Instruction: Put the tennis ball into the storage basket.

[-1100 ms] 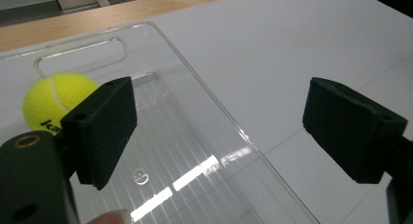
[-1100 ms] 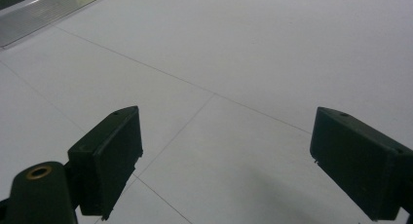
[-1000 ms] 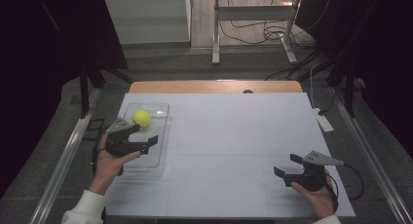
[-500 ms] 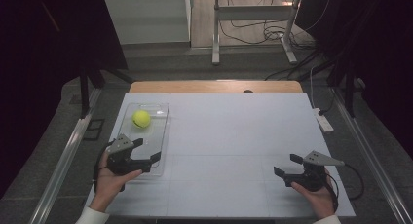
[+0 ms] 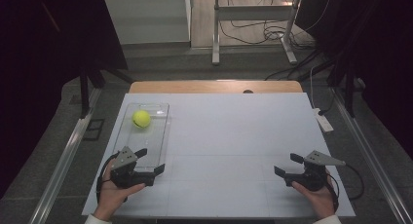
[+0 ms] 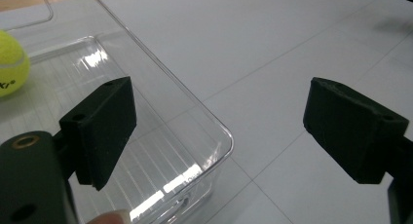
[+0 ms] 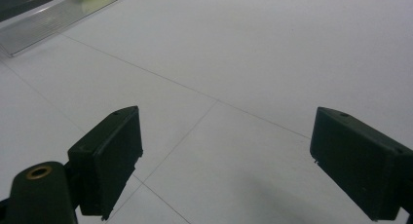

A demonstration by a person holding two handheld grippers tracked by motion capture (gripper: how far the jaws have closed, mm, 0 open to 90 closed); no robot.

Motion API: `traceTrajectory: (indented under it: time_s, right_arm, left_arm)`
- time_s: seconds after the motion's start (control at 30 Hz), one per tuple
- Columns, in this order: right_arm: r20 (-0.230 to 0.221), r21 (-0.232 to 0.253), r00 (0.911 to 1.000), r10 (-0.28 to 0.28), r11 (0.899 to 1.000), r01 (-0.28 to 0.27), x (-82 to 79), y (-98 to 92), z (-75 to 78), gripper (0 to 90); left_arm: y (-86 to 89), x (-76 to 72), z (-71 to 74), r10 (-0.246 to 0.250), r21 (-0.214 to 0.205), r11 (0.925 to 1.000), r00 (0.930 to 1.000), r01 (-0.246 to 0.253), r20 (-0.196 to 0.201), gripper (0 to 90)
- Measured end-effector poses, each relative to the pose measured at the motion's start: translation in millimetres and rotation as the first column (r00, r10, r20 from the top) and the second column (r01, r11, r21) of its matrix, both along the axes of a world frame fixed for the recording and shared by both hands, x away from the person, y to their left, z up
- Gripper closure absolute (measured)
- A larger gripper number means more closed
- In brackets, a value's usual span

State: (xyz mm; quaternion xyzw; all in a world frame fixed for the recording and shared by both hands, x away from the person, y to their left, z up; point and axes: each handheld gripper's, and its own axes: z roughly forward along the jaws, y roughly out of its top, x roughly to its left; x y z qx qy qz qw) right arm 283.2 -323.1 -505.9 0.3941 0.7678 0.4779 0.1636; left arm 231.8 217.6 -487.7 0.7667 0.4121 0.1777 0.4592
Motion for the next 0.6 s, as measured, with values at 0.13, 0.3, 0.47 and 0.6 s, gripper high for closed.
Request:
traceTrajectory:
  time_s: [0.13, 0.3, 0.47, 0.6]
  right_arm:
    - [0.002, -0.004, 1.0, 0.002, 1.0, -0.002, 0.1, 0.3, 0.2, 11.8]
    - [0.004, -0.004, 1.0, 0.003, 1.0, -0.003, 0.3, 0.6, 0.4, 11.8]
    - [0.006, -0.001, 1.0, 0.005, 1.0, -0.005, 0.1, 0.3, 1.0, 11.8]
    - [0.004, 0.0, 1.0, 0.004, 1.0, -0.004, 0.2, -0.1, 0.8, 11.8]
  left_arm:
    - [-0.1, -1.2, -2.1, -0.002, -0.001, 1.0, 1.0, 0.002, -0.005, 13.1]
    - [0.4, -1.4, -2.4, -0.001, -0.003, 1.0, 1.0, 0.001, -0.007, 13.0]
    - [0.7, -1.9, -2.0, -0.003, -0.003, 1.0, 1.0, 0.003, -0.006, 12.9]
    - [0.4, -1.5, -2.9, -0.004, -0.002, 1.0, 1.0, 0.004, -0.007, 12.9]
